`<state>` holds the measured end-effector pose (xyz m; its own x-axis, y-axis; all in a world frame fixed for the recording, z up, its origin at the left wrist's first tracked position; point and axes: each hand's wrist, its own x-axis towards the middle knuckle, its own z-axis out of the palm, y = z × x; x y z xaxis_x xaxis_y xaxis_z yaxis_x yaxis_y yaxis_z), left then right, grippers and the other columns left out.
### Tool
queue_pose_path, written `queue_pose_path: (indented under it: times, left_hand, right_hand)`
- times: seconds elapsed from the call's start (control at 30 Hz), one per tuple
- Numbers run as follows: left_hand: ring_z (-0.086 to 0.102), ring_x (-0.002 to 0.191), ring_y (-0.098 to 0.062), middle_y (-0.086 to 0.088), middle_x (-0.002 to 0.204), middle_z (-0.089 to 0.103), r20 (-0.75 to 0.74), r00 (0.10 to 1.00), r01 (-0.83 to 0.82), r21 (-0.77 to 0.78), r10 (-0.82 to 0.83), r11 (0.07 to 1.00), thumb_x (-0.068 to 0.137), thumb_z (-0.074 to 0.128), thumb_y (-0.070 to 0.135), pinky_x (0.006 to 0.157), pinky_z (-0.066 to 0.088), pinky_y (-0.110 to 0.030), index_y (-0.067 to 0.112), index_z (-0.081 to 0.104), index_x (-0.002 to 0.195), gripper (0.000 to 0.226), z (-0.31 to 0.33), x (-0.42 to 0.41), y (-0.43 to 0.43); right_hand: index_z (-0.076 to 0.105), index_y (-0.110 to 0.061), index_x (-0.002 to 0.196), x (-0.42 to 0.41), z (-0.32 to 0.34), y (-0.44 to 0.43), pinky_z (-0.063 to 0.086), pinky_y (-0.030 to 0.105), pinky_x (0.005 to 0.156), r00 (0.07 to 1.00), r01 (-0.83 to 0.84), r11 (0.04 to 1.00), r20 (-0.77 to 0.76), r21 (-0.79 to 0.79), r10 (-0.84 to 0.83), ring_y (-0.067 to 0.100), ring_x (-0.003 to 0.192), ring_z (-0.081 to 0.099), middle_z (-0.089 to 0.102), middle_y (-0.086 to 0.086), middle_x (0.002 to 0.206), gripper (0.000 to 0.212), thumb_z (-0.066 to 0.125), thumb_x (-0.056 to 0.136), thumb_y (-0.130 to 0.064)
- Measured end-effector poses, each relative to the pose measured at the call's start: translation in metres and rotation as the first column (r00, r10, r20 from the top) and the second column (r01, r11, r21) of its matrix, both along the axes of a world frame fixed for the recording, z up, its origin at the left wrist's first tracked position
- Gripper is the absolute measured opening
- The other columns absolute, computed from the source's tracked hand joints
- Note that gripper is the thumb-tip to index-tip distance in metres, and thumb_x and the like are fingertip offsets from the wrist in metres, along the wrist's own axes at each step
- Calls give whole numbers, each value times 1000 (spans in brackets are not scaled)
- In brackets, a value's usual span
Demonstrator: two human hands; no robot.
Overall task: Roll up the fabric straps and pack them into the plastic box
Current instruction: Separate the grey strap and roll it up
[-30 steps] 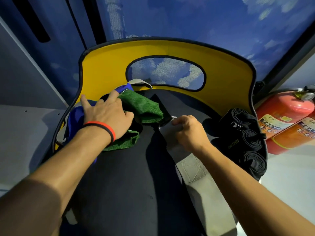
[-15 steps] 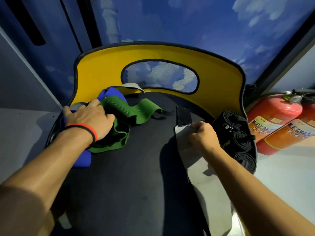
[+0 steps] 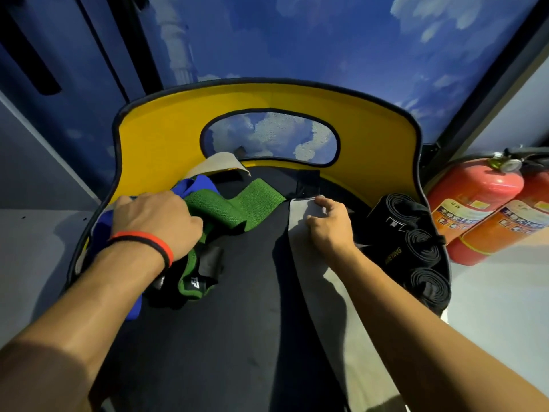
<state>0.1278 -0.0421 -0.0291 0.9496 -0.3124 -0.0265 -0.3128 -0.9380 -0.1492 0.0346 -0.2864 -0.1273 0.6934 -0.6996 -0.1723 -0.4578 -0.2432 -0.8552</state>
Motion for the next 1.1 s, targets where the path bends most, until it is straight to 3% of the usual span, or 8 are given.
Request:
queue_pose_path:
  times: [0.13,0.3,0.4,0.53,0.7,0.83,1.0,1.1]
  left_hand:
    - [52,109,-28,-4,113,59,20,995,93,89,-95,992,92,43,46,93,37,-43,21,69,92,36,-6,-8,-10]
    - [47,120,-27,-5,128,52,52,990,125,50,-128,991,88,46,45,105,36,-46,25,74,104,38,-16,-18,-11]
    - [46,122,-28,-6,131,49,73,985,152,33,-154,988,87,49,46,107,35,-46,27,72,106,35,-19,-22,-10]
    - [45,122,-30,-8,129,46,89,982,169,-1,-168,986,85,54,47,105,37,-47,27,71,105,34,-22,-25,-11]
    - [38,124,-32,-8,132,42,156,966,216,-57,-205,975,75,67,41,103,38,-52,20,70,98,31,-28,-31,-10]
    - [23,145,-33,-7,150,34,203,932,323,-91,-300,942,60,78,19,114,21,-66,16,60,100,44,-29,-28,-15]
    - [-13,154,-27,9,167,7,113,861,495,40,-496,868,71,68,7,114,-6,-73,32,64,107,44,-32,-29,-31]
    - [-13,153,-26,10,168,-5,49,870,488,69,-491,870,77,64,11,115,-2,-69,37,67,117,48,-36,-28,-36]
  right_hand:
    - [52,-13,144,-6,-5,0,41,39,109,987,-133,949,-126,-285,101,33,132,46,43,14,146,55,64,90,-12]
    - [67,-17,113,-27,13,2,50,44,84,941,-304,685,-320,-662,108,35,109,48,49,10,121,35,70,85,-39]
    - [68,-17,114,-43,35,17,54,46,84,815,-570,536,-509,-622,277,33,109,51,51,9,119,35,65,89,-41]
    - [34,-28,153,-75,38,31,32,48,116,541,-826,402,-759,-396,363,30,147,25,20,3,161,68,44,97,-65]
    - [-7,-29,162,-82,10,31,2,43,125,543,-807,484,-747,-338,384,25,156,-14,-17,-4,169,73,20,104,-64]
    - [-6,-27,162,-61,-2,35,0,44,125,622,-746,558,-681,-365,386,24,156,-16,-18,-6,169,70,18,105,-60]
    - [-4,-28,161,-40,-4,43,-3,50,125,652,-698,628,-668,-343,359,24,155,-19,-18,-7,169,68,19,105,-59]
    - [8,-26,159,-39,4,45,2,54,123,674,-686,623,-652,-376,347,25,154,-6,-7,-6,168,63,21,105,-55]
